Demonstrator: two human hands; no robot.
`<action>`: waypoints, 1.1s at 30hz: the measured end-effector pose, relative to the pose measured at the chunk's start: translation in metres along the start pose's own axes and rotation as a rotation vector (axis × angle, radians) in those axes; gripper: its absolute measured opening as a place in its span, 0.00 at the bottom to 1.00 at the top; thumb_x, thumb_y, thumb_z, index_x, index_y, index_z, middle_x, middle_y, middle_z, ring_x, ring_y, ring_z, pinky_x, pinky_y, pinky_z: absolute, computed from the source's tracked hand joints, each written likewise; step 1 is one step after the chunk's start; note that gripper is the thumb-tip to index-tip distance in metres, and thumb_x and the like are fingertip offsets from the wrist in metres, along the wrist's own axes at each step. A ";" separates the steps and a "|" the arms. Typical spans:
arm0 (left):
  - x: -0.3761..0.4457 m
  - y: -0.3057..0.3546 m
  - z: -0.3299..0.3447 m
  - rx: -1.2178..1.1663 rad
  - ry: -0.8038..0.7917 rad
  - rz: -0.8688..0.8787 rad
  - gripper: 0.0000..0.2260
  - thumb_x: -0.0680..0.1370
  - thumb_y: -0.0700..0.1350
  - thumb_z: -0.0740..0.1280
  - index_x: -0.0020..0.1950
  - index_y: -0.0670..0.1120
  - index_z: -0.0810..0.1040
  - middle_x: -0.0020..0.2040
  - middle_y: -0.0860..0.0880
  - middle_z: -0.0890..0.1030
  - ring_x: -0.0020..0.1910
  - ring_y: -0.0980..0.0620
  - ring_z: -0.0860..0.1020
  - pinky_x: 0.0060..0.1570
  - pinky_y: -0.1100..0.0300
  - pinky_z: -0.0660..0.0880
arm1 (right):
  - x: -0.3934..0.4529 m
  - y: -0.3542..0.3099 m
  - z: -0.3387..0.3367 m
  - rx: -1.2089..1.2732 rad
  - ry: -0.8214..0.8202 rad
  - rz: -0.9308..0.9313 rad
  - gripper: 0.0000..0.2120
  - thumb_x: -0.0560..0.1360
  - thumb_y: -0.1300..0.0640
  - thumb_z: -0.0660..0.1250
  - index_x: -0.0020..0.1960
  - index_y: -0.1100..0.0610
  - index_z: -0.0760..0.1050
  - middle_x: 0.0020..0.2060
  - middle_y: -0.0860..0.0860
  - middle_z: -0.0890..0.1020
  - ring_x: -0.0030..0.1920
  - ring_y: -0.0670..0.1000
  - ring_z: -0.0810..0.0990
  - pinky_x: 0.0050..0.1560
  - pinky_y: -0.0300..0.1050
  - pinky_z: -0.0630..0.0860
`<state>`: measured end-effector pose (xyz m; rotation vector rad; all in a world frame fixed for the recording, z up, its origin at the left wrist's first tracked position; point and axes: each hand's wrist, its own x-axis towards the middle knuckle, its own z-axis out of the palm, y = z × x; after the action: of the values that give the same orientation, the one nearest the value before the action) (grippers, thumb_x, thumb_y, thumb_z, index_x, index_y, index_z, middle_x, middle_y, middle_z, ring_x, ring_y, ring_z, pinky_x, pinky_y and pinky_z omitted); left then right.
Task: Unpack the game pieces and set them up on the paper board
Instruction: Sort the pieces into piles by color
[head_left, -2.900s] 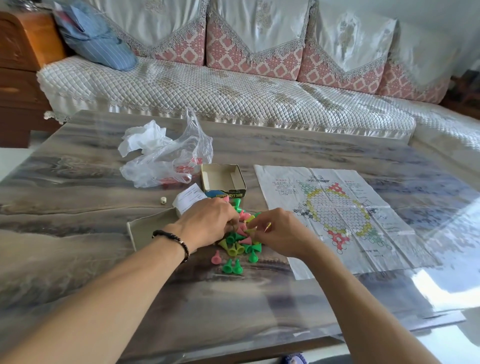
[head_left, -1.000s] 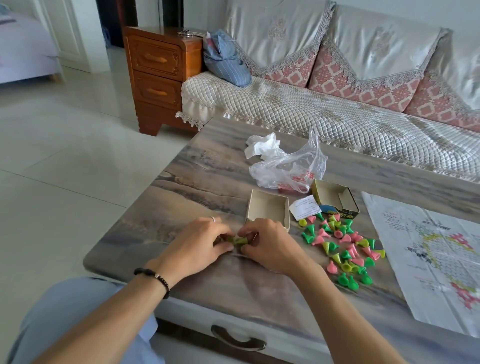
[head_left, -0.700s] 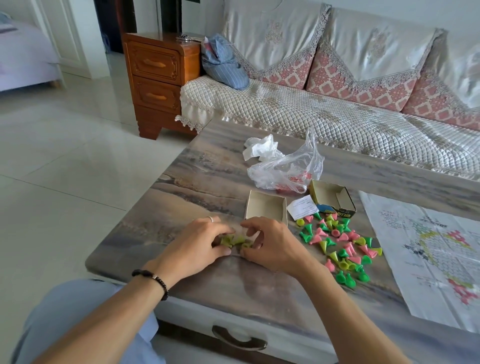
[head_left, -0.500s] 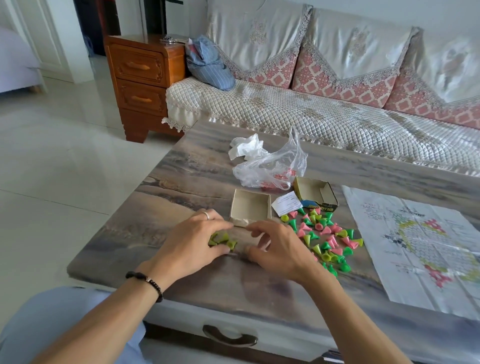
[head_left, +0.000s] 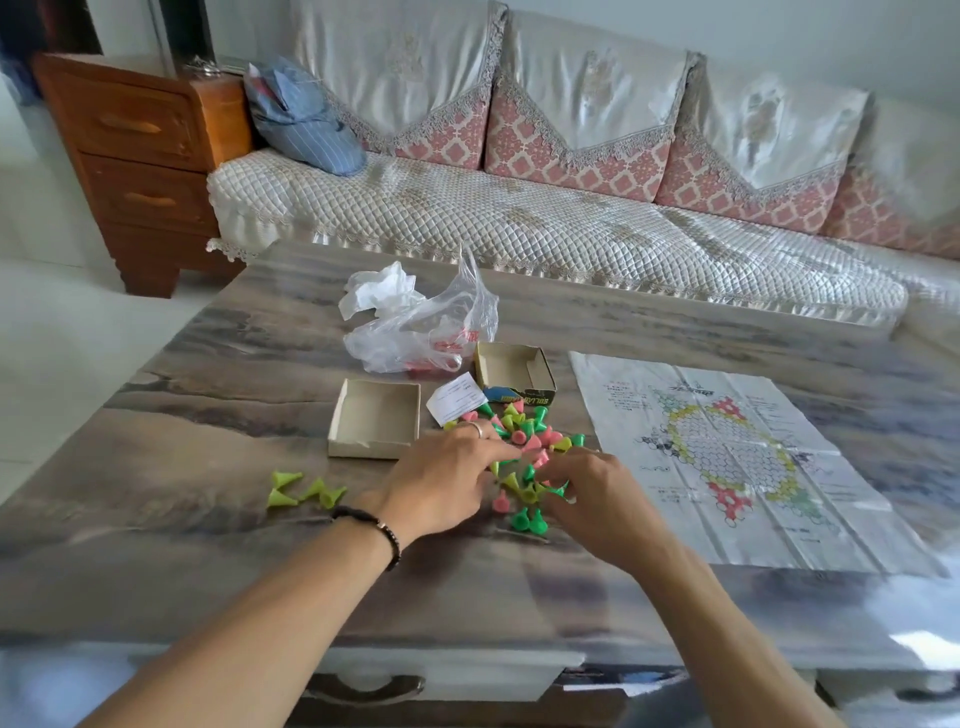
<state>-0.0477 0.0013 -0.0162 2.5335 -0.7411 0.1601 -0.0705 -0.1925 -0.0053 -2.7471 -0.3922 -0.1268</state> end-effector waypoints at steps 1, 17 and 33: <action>0.005 0.002 0.002 0.013 -0.027 0.006 0.21 0.76 0.41 0.64 0.67 0.58 0.74 0.62 0.56 0.76 0.61 0.52 0.73 0.56 0.54 0.72 | 0.002 0.001 0.001 -0.011 -0.008 -0.005 0.11 0.70 0.59 0.70 0.52 0.52 0.82 0.45 0.49 0.81 0.44 0.50 0.77 0.47 0.45 0.74; 0.026 -0.009 0.006 0.078 -0.067 0.047 0.10 0.77 0.45 0.68 0.57 0.50 0.82 0.53 0.49 0.76 0.56 0.51 0.73 0.46 0.62 0.65 | 0.013 -0.003 0.006 -0.142 -0.038 -0.094 0.10 0.73 0.54 0.69 0.53 0.50 0.82 0.52 0.49 0.80 0.51 0.52 0.79 0.47 0.44 0.72; 0.026 -0.012 0.009 0.154 -0.053 0.125 0.05 0.77 0.45 0.68 0.51 0.49 0.81 0.46 0.49 0.82 0.47 0.47 0.79 0.42 0.55 0.73 | 0.016 -0.010 0.007 -0.170 -0.115 -0.059 0.12 0.71 0.57 0.67 0.52 0.49 0.82 0.49 0.52 0.83 0.51 0.56 0.79 0.44 0.46 0.74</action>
<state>-0.0194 -0.0065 -0.0232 2.6461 -0.9414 0.1995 -0.0576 -0.1768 -0.0056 -2.9205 -0.5154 -0.0177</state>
